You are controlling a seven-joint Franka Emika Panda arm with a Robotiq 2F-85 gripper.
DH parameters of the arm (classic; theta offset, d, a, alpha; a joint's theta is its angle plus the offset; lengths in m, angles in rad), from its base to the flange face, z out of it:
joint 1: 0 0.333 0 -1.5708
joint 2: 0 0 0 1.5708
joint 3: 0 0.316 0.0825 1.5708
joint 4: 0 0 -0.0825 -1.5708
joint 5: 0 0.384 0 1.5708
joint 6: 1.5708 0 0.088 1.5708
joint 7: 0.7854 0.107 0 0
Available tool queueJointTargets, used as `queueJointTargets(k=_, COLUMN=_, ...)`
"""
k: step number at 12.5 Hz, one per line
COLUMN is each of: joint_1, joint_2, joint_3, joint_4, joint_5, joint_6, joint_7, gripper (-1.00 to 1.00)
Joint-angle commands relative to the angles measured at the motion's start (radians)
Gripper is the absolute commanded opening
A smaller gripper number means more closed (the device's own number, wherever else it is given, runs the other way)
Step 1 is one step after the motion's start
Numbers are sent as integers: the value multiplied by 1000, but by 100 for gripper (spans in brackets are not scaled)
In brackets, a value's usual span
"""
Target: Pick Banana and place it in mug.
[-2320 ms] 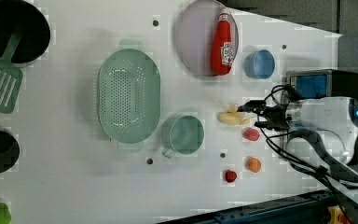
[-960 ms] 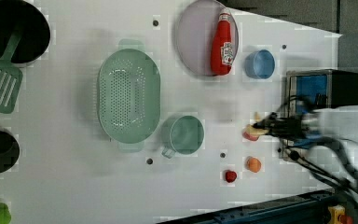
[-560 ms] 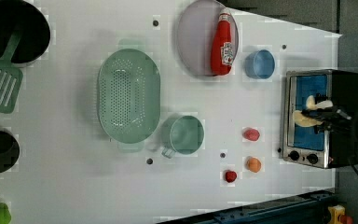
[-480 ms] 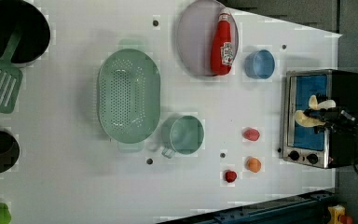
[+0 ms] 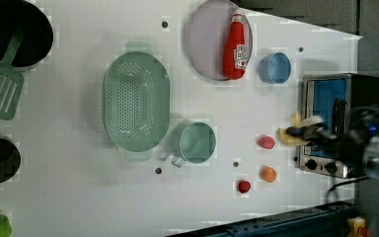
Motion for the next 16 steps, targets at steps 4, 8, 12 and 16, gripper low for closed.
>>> queueJointTargets(k=4, joint_1=18, joint_2=183, joint_3=183, joint_4=-4, joint_5=48, joint_6=101, joint_7=396, gripper=-43)
queueJointTargets(k=8, joint_1=17, joint_2=358, joint_3=201, joint_4=-17, joint_5=48, joint_6=298, joint_7=397, gripper=-43)
queueJointTargets(k=12, joint_1=16, joint_2=445, joint_3=183, joint_4=-26, joint_5=41, joint_6=352, joint_7=397, gripper=-15)
queueJointTargets(k=16, joint_1=17, joint_2=444, joint_3=175, joint_4=-34, joint_5=39, joint_6=369, joint_7=397, gripper=76)
